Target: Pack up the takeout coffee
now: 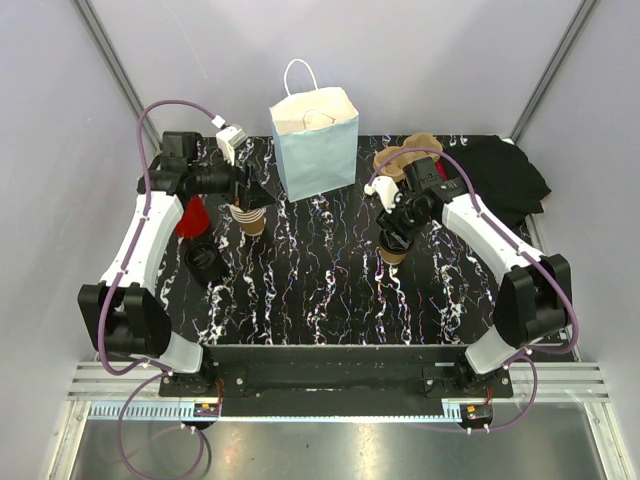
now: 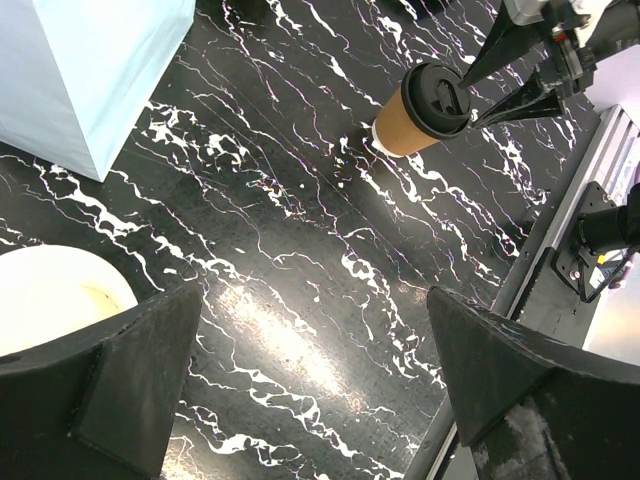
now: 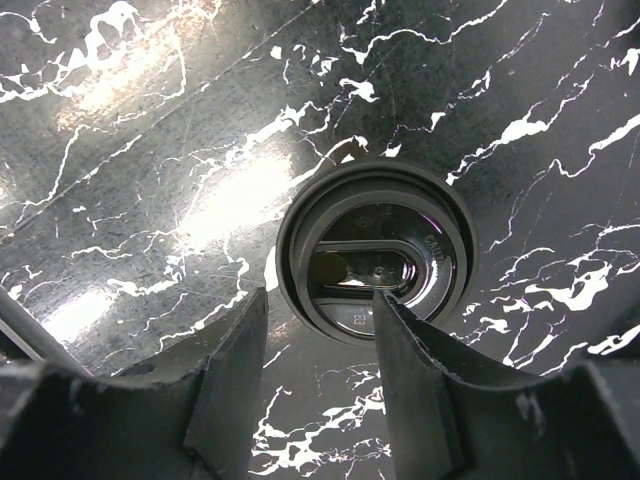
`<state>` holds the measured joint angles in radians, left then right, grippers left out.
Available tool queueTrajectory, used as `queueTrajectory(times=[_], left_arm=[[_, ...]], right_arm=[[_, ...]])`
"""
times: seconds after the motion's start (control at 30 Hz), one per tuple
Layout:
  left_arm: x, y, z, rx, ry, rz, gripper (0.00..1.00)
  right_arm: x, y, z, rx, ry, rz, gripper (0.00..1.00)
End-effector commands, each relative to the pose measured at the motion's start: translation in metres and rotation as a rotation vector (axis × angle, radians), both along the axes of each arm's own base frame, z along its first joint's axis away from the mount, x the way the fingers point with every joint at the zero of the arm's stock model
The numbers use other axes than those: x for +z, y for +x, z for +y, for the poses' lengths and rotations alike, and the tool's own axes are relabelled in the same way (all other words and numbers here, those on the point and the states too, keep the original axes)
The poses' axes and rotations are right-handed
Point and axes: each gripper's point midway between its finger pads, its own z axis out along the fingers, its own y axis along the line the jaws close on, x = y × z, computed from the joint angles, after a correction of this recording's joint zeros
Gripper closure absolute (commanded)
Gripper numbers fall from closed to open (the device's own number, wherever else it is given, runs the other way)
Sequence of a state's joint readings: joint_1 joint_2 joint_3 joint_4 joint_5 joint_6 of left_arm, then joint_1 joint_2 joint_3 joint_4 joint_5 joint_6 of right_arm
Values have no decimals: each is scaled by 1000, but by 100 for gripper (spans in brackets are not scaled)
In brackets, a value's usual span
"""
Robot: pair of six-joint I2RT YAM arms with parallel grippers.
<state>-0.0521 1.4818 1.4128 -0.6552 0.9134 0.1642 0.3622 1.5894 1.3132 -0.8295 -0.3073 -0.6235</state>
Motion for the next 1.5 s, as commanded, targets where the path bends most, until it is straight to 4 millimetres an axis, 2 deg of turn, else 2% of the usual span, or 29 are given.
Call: queueTrajectory(times=[0.0,0.5,0.8,0.97,1.47], left_arm=[[12,3,-2,-18,-34,-54,1],[13,2,0,-21,-47,-47,1],[11,2,0,-24,-54,-40,1],[12,2,0,-25,-57,-44,1],[12,2,1,-26,-61,-43,1]], right_arm=[[0,5,4,3,-9,-29,48],[-14,-1,4,25,-59,5,55],[-18,-2,3,25,-73,13,65],[-19,-4,4,29,-79,16,75],[-8,-2,1,28,-88,-18,90]])
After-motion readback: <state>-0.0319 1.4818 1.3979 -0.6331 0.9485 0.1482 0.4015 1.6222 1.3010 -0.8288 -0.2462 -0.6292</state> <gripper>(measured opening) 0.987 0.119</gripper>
